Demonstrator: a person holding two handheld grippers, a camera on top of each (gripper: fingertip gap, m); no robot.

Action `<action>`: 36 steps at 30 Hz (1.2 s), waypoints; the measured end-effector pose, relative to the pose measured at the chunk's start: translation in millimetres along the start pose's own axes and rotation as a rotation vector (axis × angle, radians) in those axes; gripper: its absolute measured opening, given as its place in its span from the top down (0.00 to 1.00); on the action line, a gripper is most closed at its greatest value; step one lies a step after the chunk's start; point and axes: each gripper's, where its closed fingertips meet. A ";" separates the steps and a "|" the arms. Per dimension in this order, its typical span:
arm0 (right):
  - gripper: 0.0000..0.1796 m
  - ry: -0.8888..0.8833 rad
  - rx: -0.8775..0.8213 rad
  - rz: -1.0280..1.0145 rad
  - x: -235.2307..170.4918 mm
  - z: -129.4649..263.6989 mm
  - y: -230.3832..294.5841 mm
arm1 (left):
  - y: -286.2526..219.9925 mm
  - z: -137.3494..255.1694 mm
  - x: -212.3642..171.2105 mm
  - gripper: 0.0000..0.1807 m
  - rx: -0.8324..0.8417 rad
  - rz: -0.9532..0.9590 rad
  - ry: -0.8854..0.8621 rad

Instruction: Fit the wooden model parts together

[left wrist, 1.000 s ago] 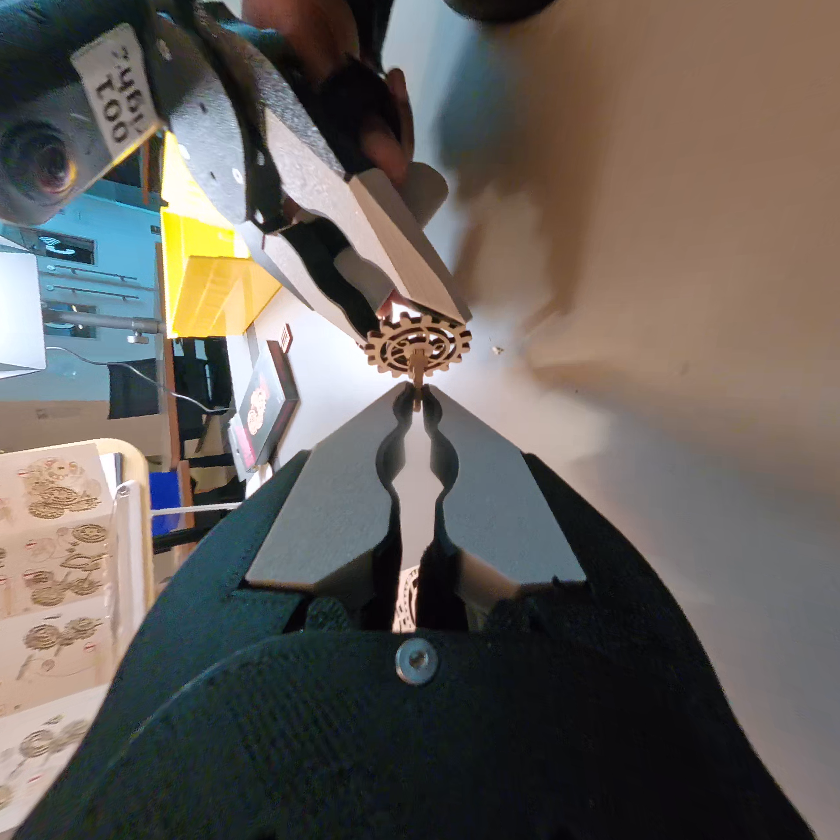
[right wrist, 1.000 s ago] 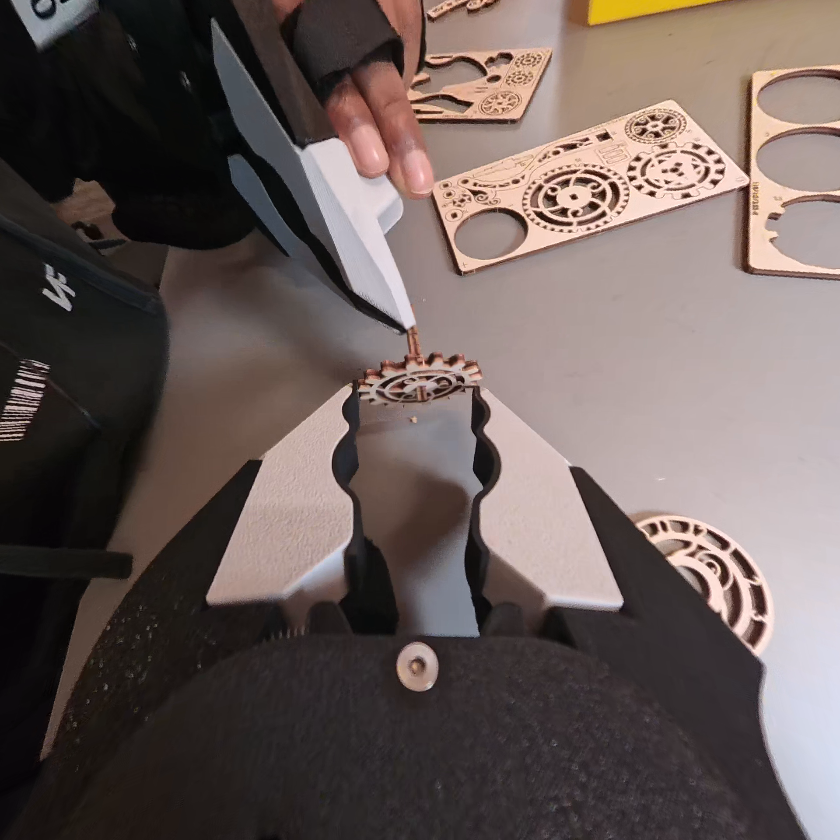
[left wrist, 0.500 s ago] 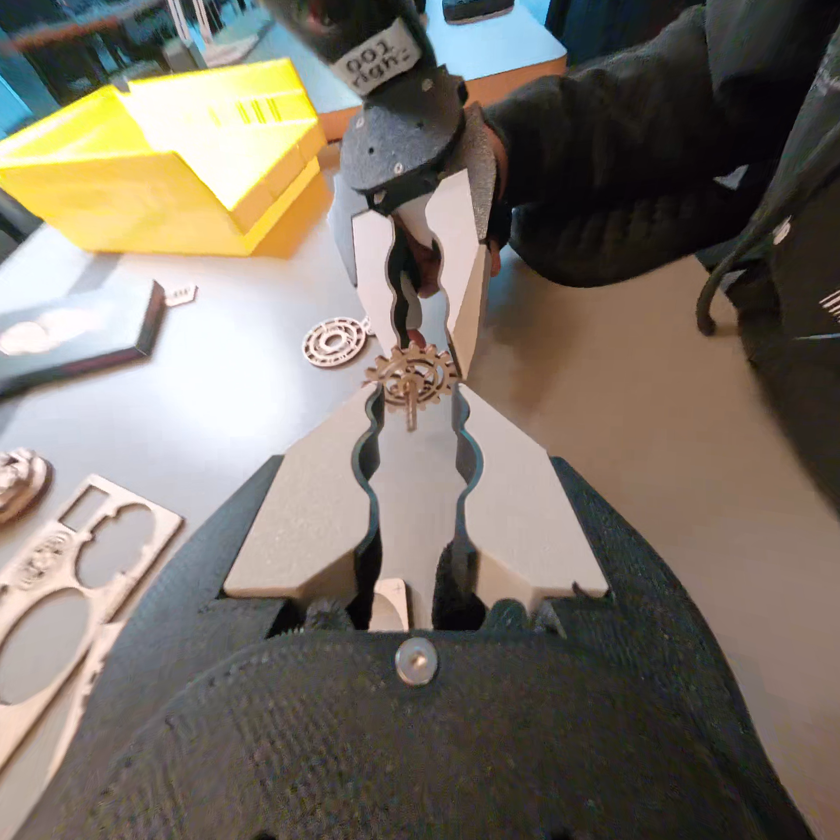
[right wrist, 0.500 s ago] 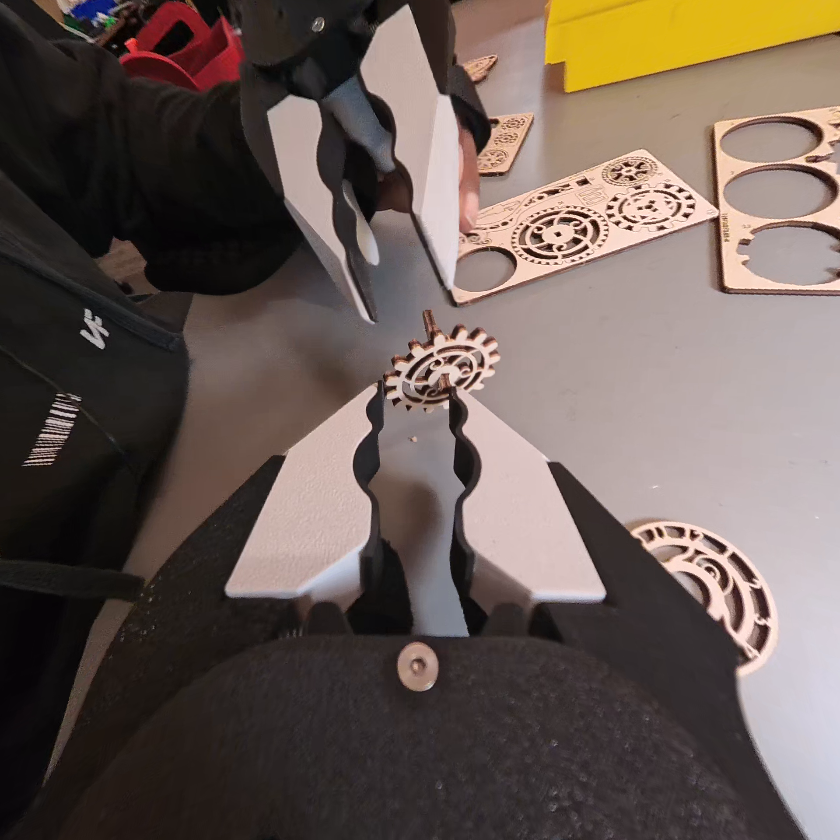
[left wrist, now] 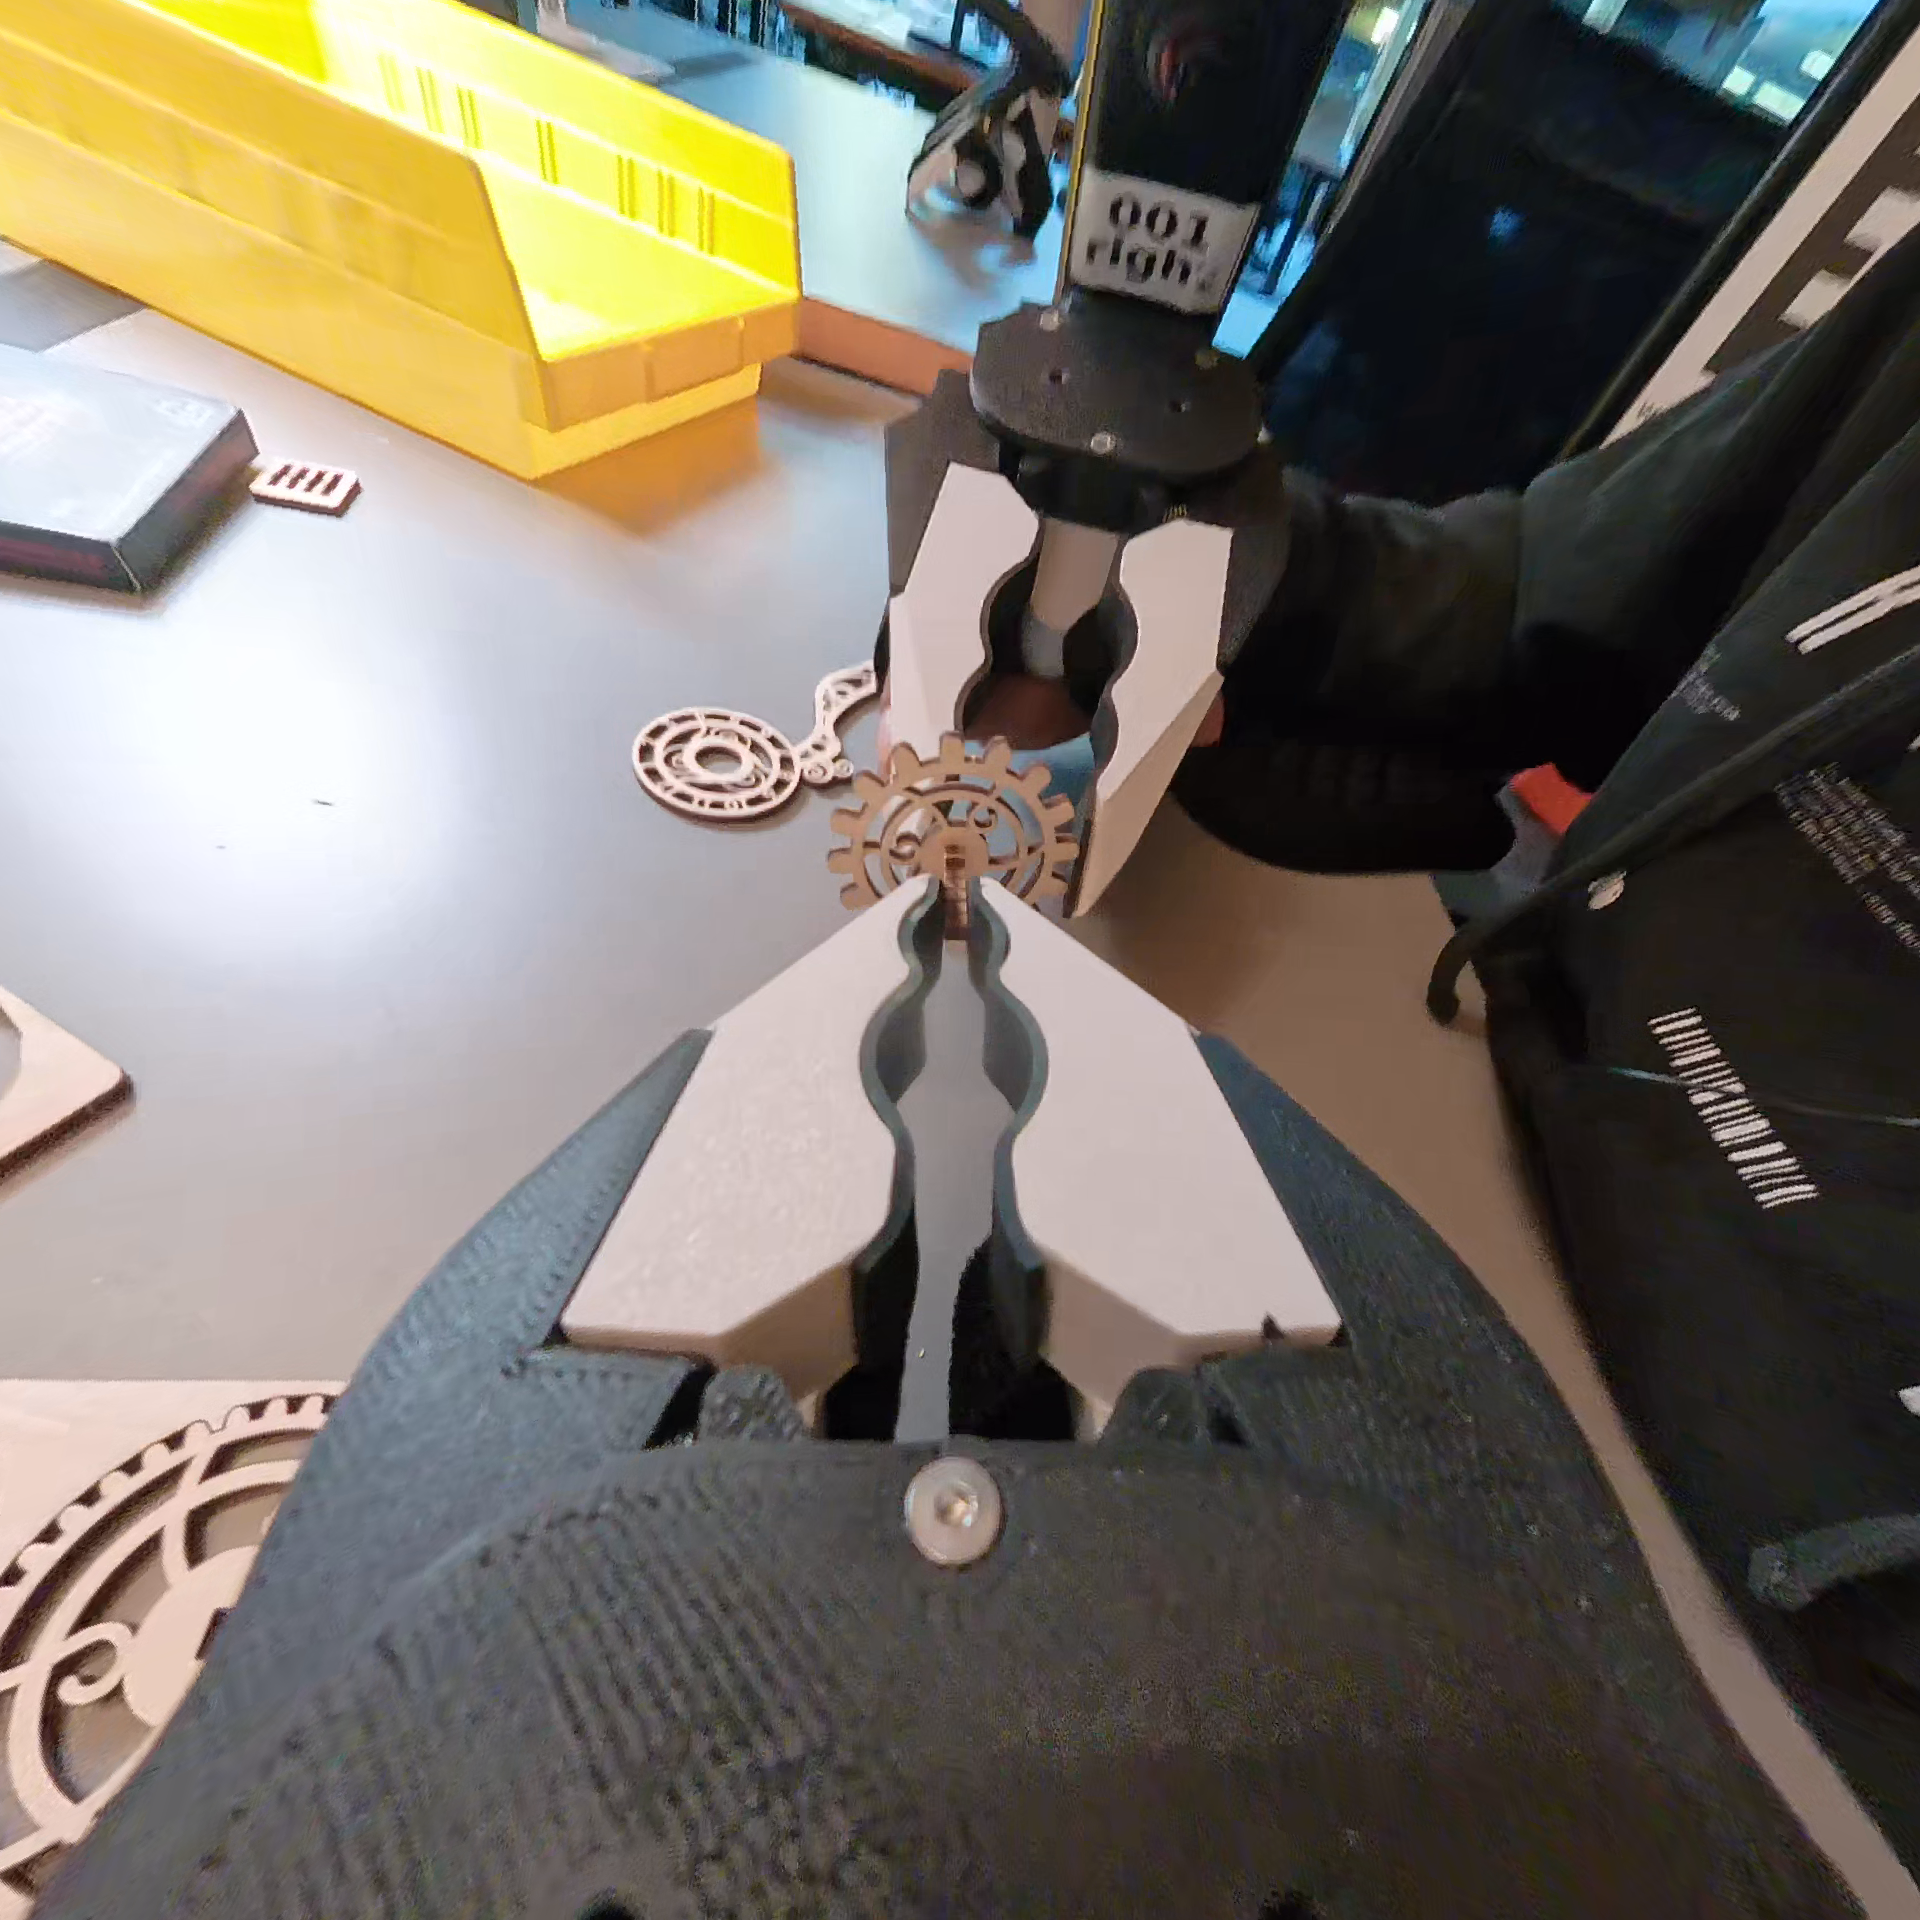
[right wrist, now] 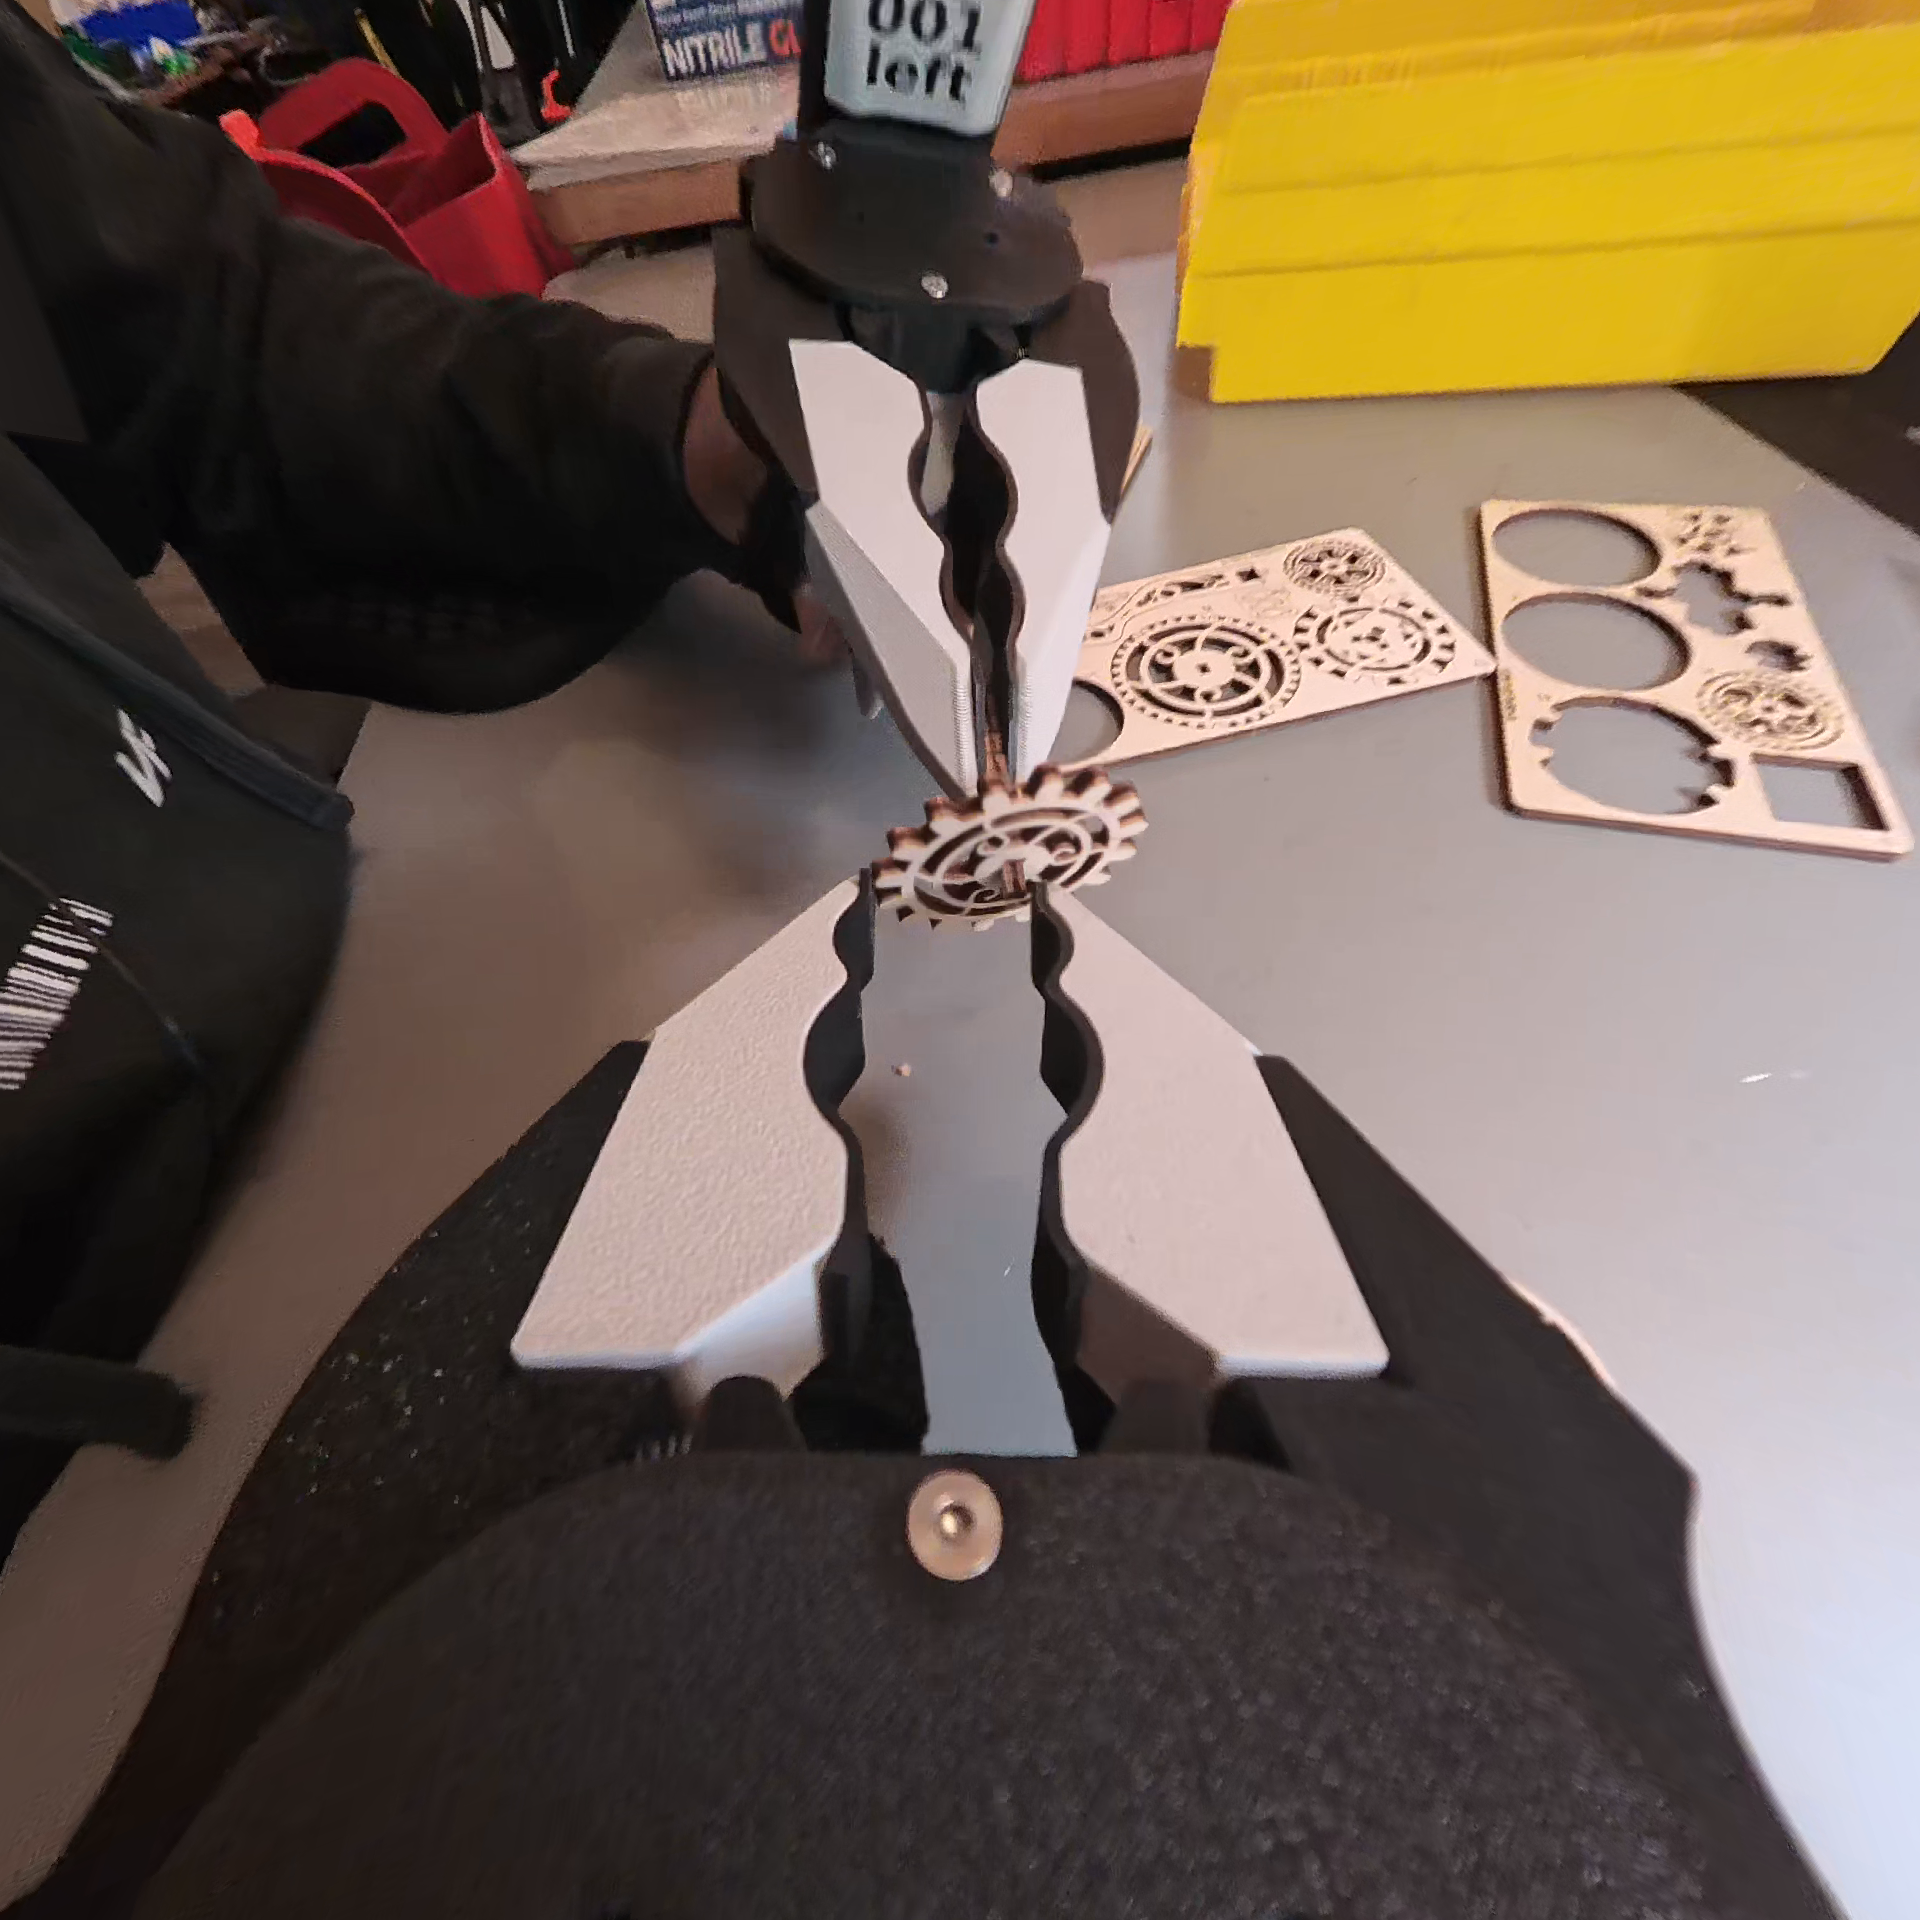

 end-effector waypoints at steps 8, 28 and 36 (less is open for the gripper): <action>0.80 -0.180 0.075 -0.051 19.9 20.2 -0.3 | -7.3 8.8 16.0 0.99 -0.098 0.067 -0.107; 0.83 -0.119 0.086 0.014 16.8 7.0 12.9 | -20.1 6.0 12.7 0.99 -0.050 -0.111 -0.057; 0.80 -0.120 0.028 0.020 17.7 8.1 5.0 | -12.5 6.4 16.2 0.99 -0.088 0.068 -0.100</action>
Point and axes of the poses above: each gripper's, where its closed fingertips meet, z back along the fingers, x out of its top, y = z × x across the jaws, and after that the axes turned 9 degrees about x, right-handed
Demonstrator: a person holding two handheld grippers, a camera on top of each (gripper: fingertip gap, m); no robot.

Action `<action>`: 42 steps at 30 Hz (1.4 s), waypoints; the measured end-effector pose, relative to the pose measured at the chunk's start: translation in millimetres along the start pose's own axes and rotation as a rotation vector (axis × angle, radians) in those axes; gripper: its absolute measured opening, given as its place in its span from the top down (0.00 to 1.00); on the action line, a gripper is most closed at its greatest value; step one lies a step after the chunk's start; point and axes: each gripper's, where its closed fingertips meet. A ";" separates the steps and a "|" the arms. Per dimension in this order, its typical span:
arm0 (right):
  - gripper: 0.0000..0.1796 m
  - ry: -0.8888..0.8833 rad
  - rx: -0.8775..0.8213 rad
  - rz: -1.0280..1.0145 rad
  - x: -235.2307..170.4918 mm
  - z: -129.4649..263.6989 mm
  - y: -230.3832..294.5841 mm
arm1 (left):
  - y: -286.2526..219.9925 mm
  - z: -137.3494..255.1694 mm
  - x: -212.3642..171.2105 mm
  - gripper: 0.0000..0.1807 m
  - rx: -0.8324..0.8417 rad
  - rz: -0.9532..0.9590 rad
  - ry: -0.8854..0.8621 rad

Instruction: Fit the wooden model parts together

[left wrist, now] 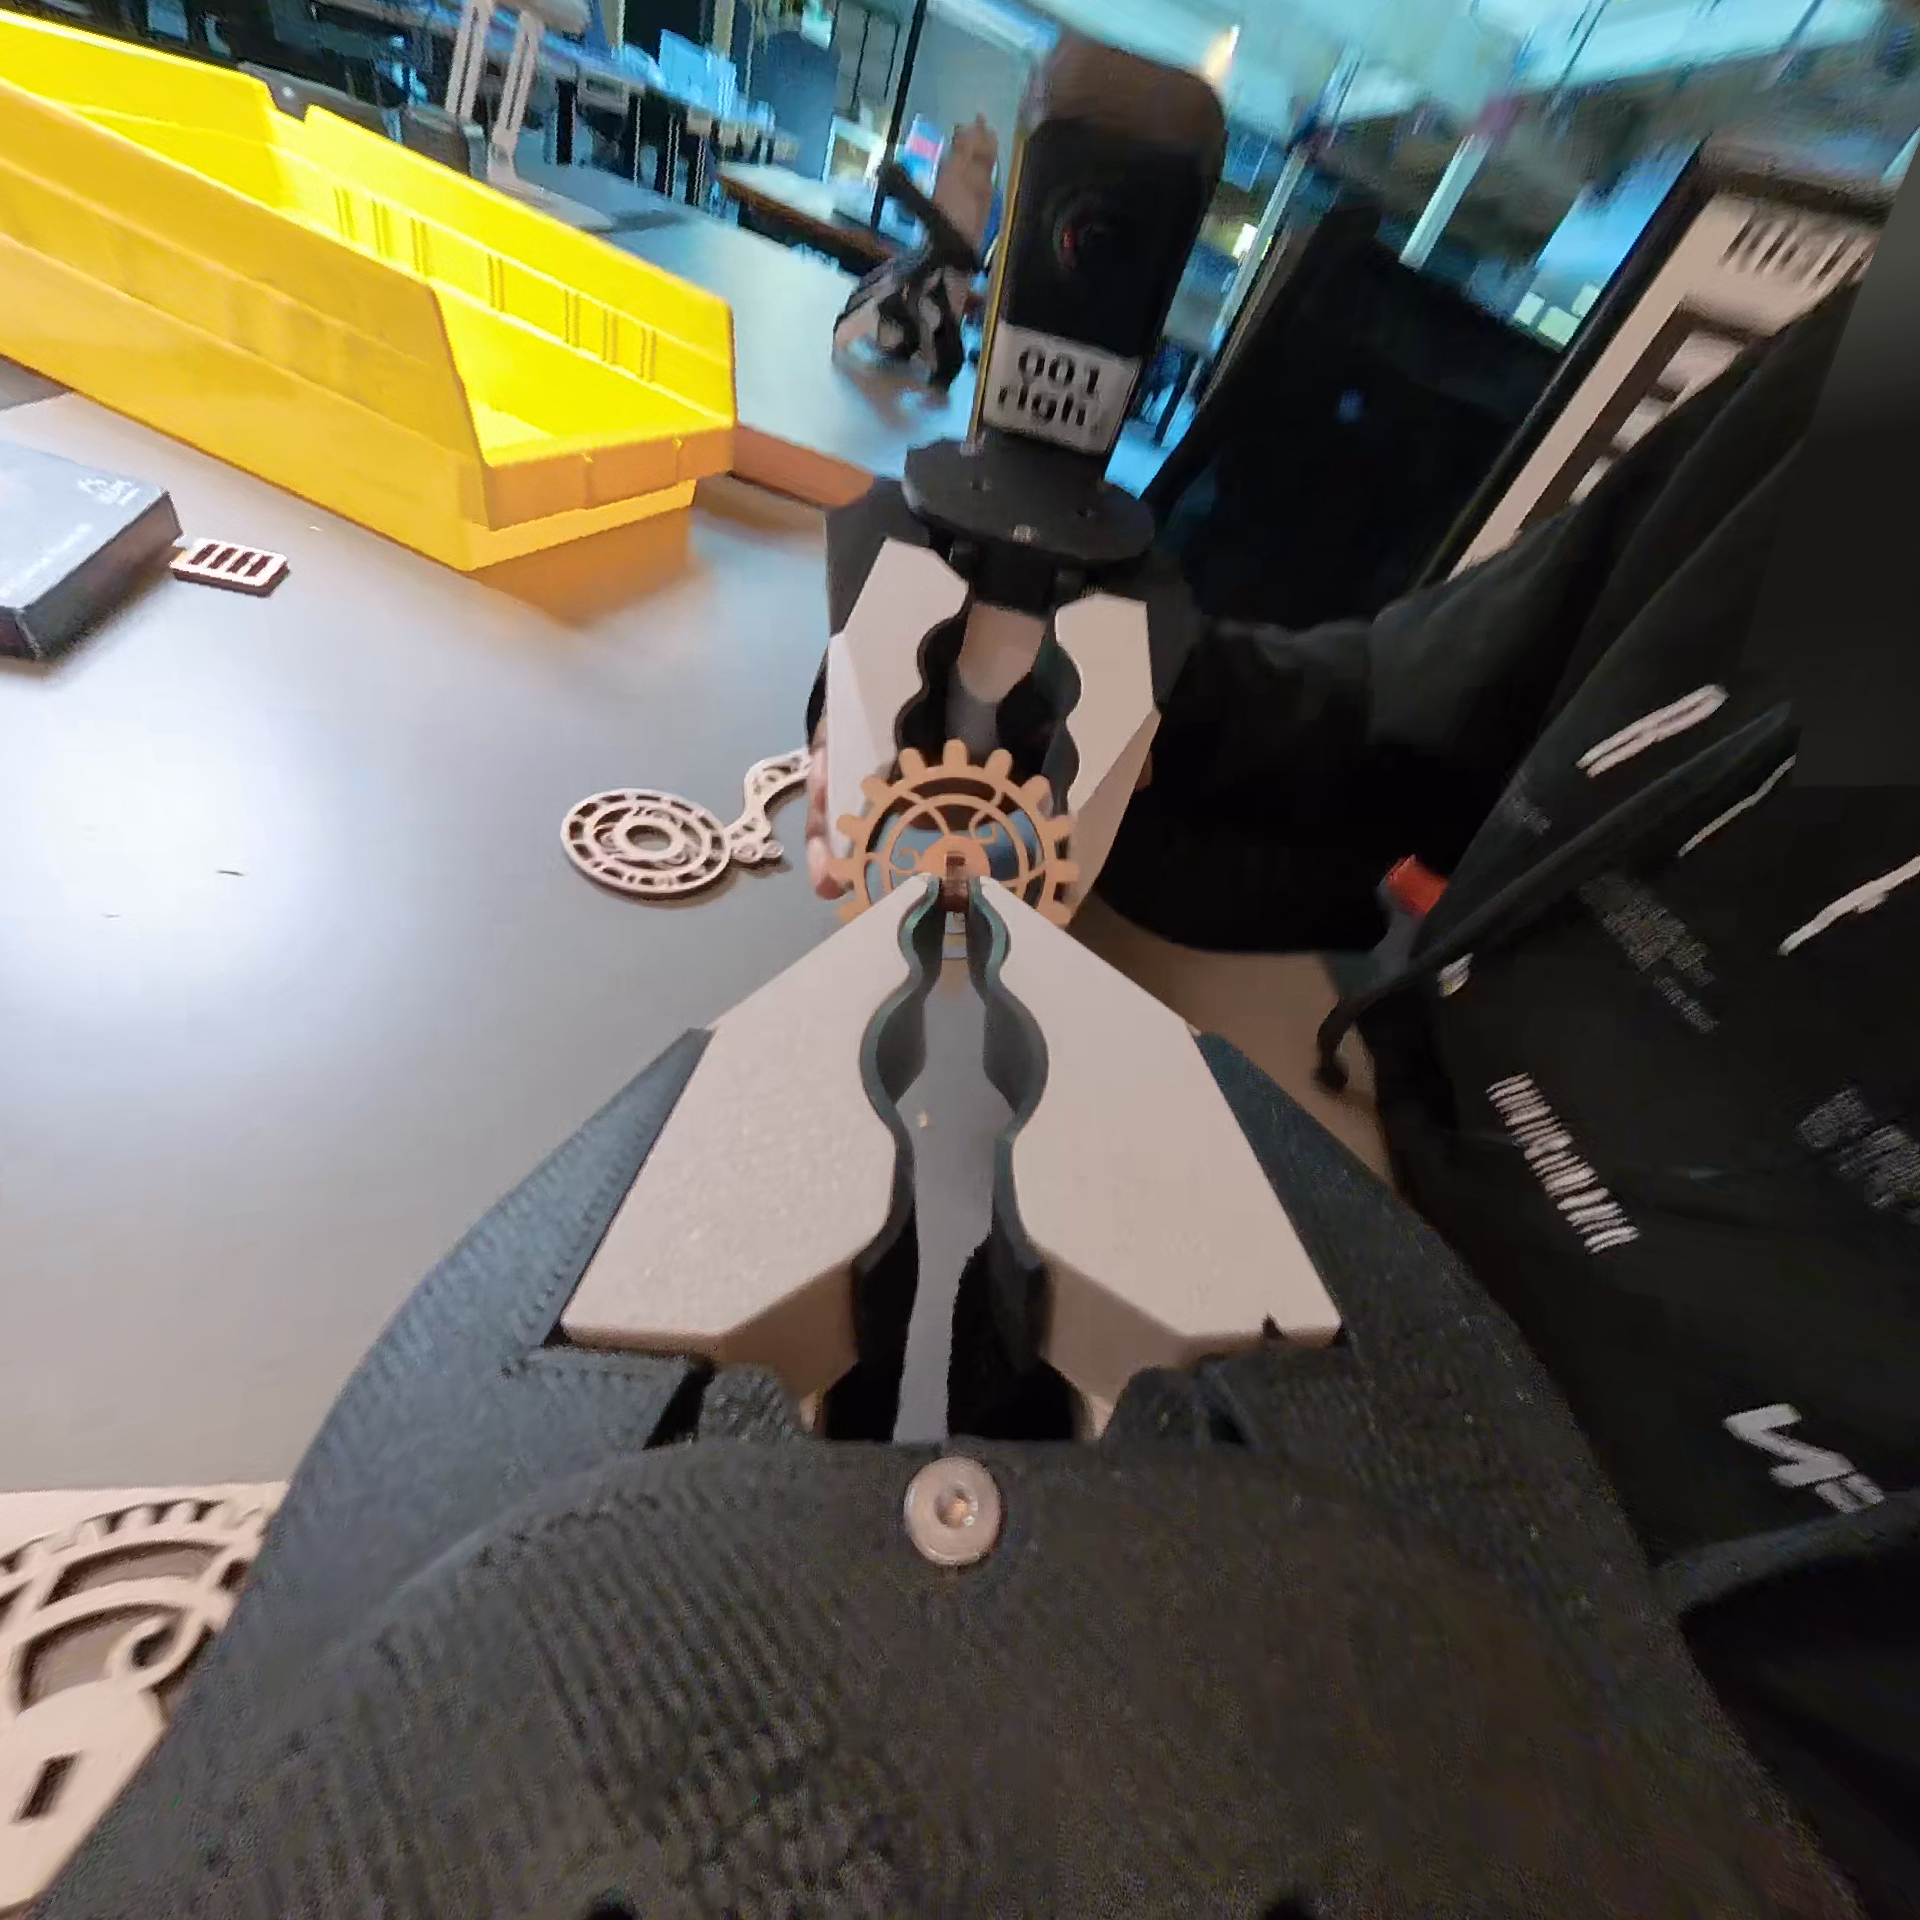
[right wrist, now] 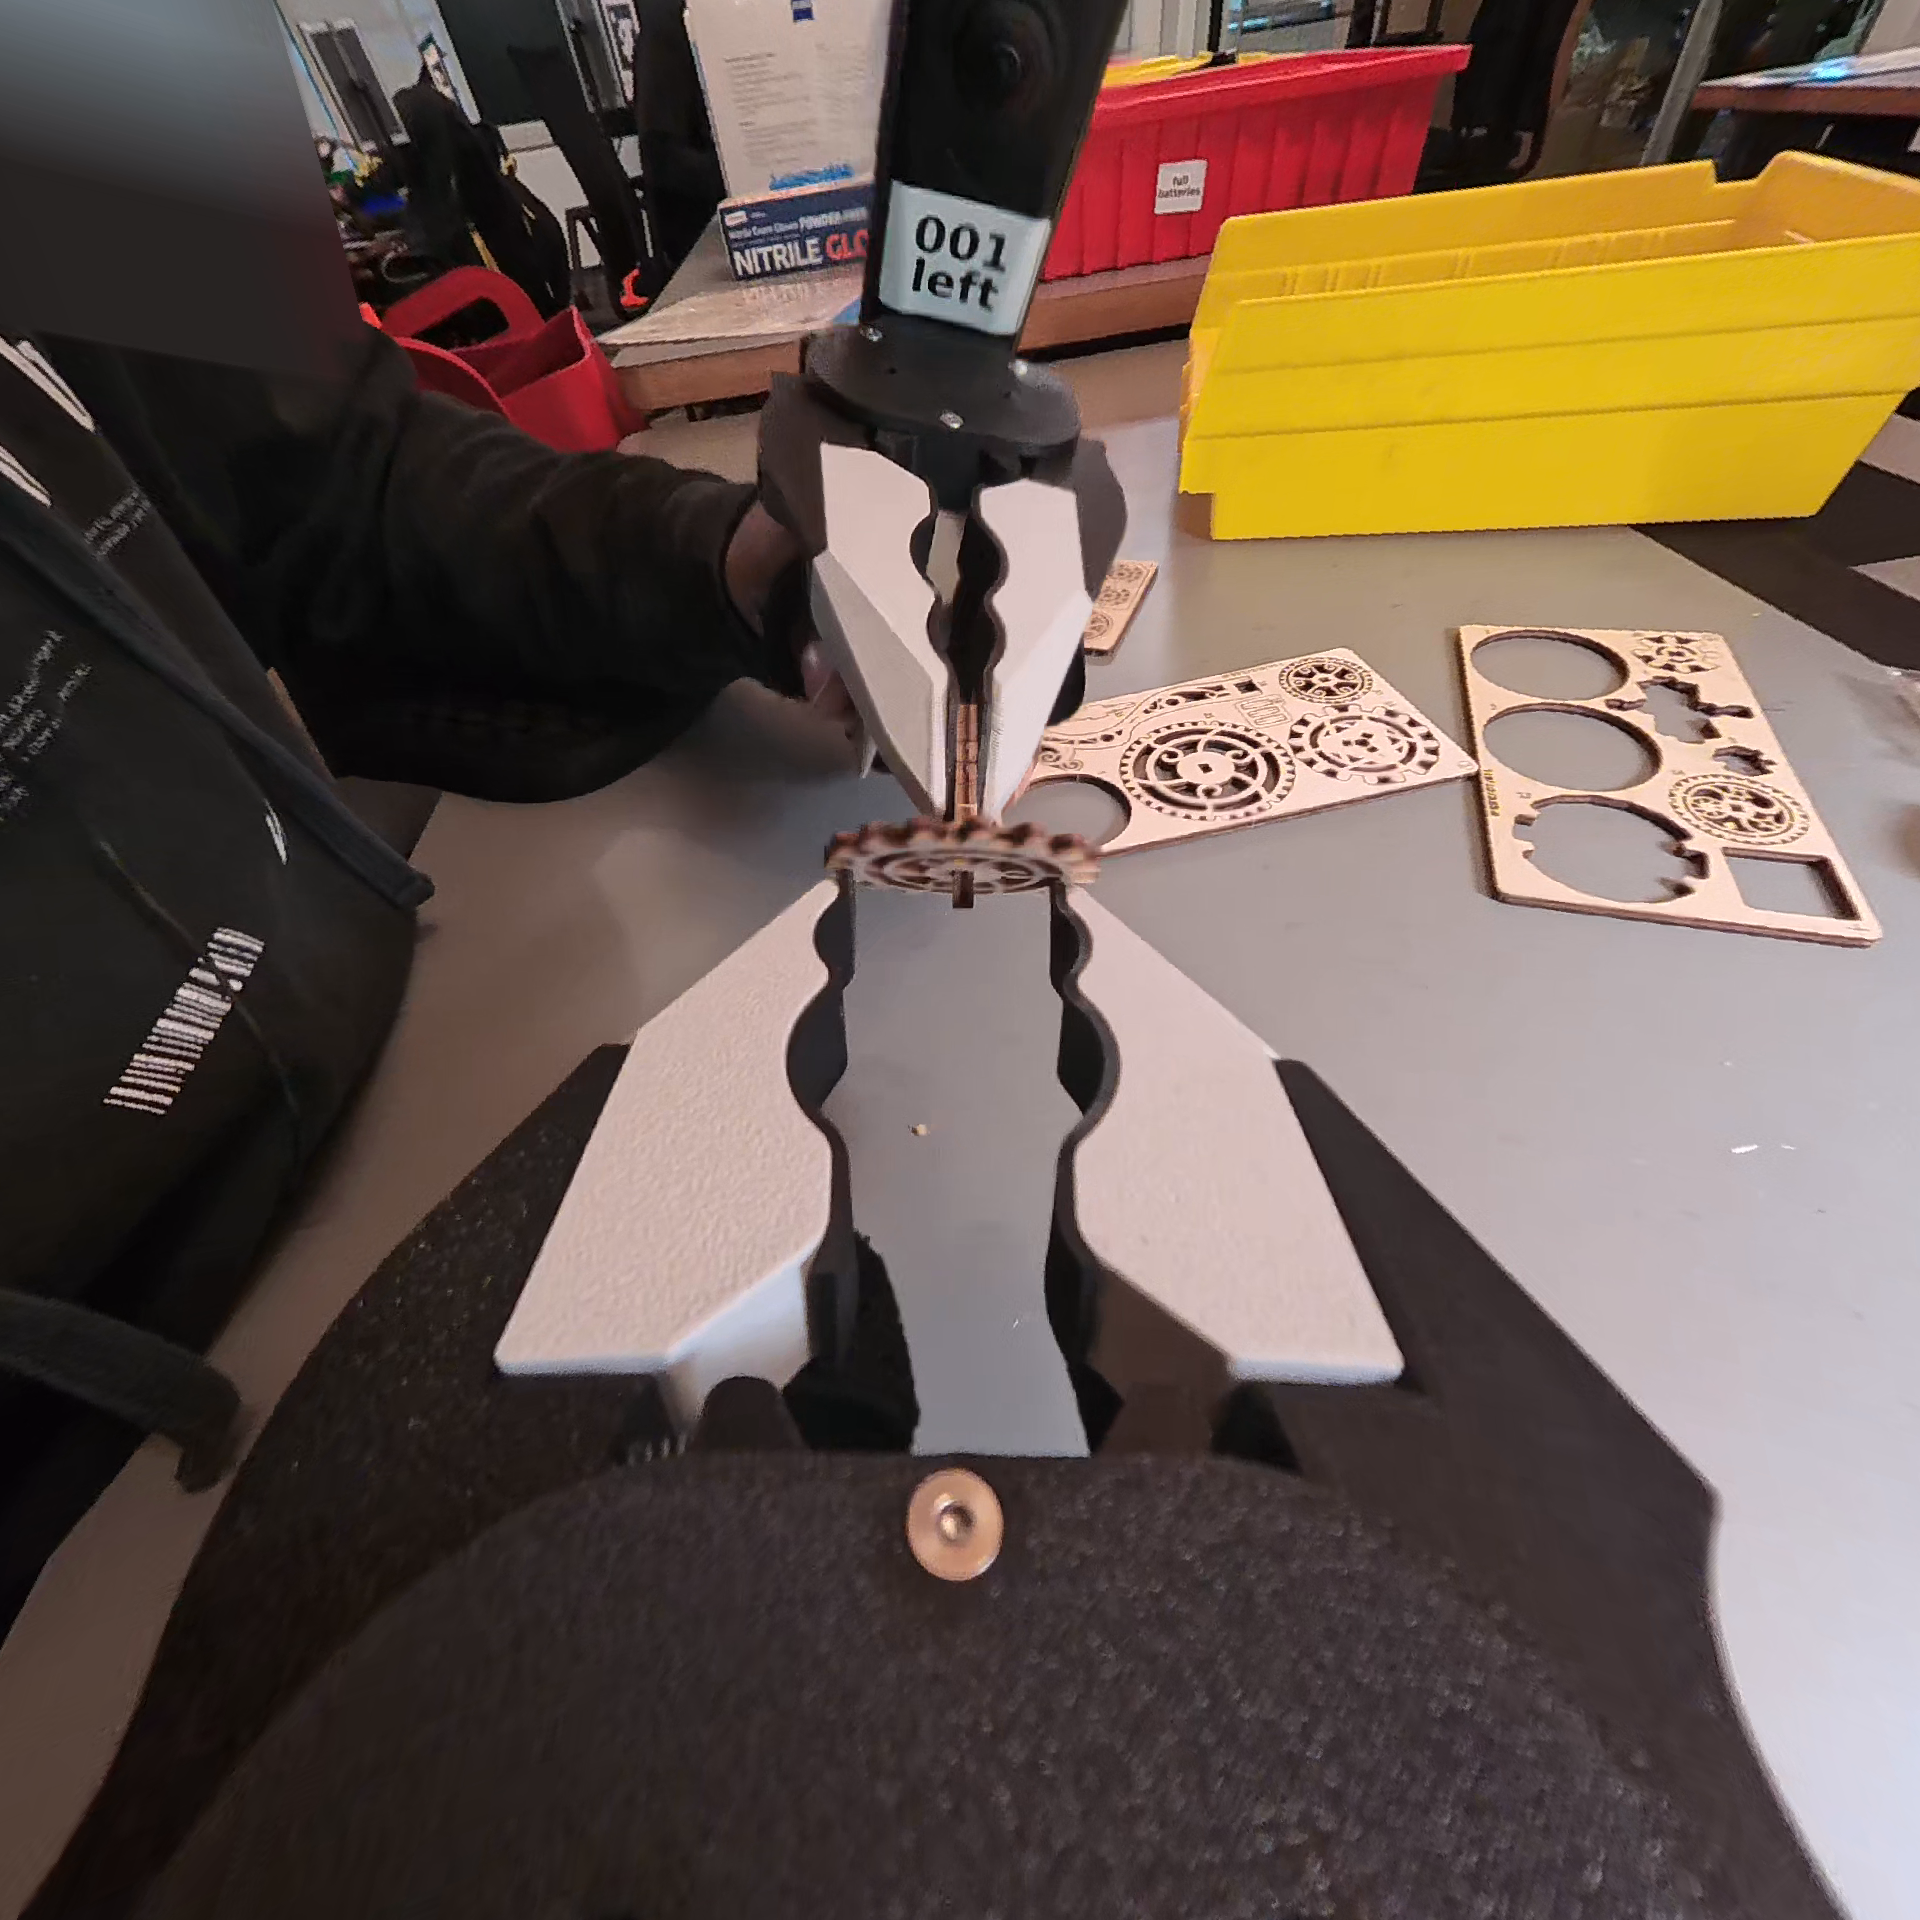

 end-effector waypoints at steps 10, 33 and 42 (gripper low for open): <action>0.70 -0.145 -0.008 -0.033 28.4 -2.8 -0.8 | -7.9 -1.3 22.3 0.99 -0.160 0.336 -0.194; 0.70 0.279 -0.077 0.233 -17.7 -12.1 4.5 | -8.9 -9.1 -17.5 0.98 -0.018 0.200 0.184; 0.76 0.303 -0.011 0.206 -19.5 -26.1 12.7 | -8.0 -8.2 -22.0 0.99 -0.057 0.247 0.180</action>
Point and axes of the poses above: each gripper's, where its closed fingertips meet, z back along the fingers, x out of its top, y = z × x across the jaws, and after that the axes turned 9 degrees about x, right-handed
